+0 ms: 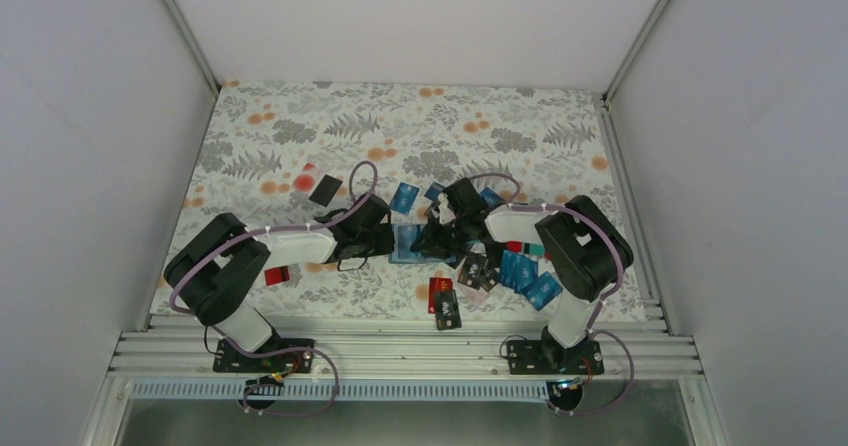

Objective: Put the credit cards into the card holder

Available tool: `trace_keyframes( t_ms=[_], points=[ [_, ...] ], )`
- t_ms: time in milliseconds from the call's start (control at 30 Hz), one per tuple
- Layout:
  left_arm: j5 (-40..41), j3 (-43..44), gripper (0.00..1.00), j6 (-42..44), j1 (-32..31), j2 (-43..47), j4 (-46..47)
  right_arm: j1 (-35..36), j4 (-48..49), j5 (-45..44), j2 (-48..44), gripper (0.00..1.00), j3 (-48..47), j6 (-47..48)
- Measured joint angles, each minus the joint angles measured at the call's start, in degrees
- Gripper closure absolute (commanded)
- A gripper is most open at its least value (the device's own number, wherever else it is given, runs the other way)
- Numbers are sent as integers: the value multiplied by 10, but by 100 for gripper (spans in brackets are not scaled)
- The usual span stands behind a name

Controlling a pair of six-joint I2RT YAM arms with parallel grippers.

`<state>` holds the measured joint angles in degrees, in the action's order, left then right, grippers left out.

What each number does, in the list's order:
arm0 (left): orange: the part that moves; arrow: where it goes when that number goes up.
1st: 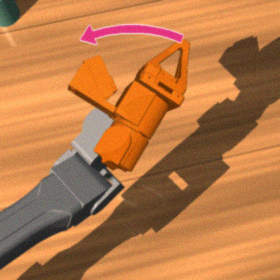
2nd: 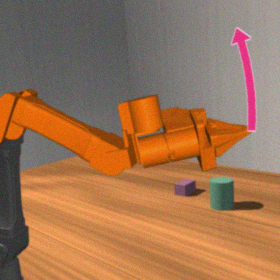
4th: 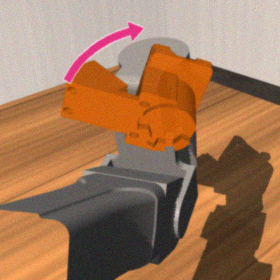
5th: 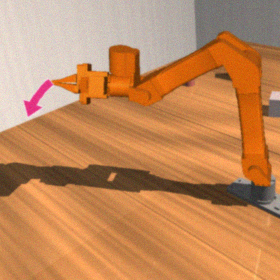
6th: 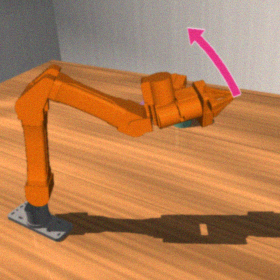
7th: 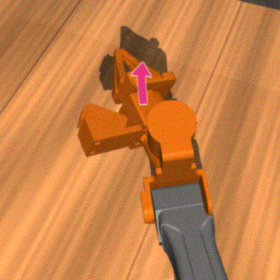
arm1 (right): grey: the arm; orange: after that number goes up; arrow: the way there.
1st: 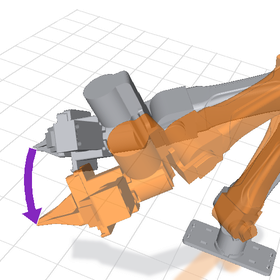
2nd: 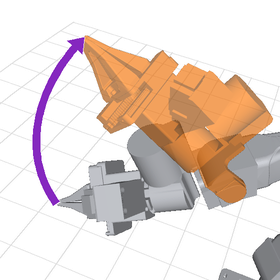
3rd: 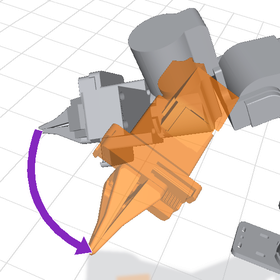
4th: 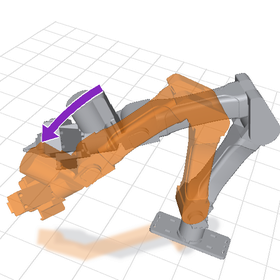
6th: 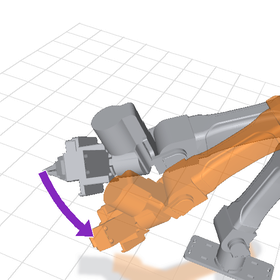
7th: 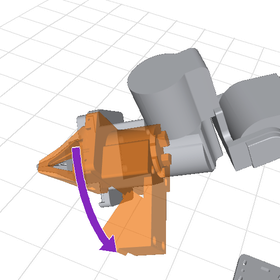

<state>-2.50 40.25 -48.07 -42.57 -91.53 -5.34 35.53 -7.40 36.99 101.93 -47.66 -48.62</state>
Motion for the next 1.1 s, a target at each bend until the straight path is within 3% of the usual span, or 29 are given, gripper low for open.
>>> trace_keyframes(
  t_ms=[367,500,633,700,833,1100],
  points=[
    [0,-6,83,0,-4,6,-1,4,-120,-33,-26,39,-39,96],
    [-1,-8,83,0,-4,8,-1,4,-185,-64,-41,35,-63,132],
    [0,-8,84,0,-4,8,-1,4,-230,-102,-47,45,-92,162],
    [0,-8,84,0,-5,8,-1,4,-241,-118,-48,61,-101,171],
    [0,-8,84,0,-5,8,-1,5,-252,-139,-49,80,-105,190],
    [0,-8,84,5,-5,8,-2,23,-254,-172,-38,93,-106,207]
  ],
)
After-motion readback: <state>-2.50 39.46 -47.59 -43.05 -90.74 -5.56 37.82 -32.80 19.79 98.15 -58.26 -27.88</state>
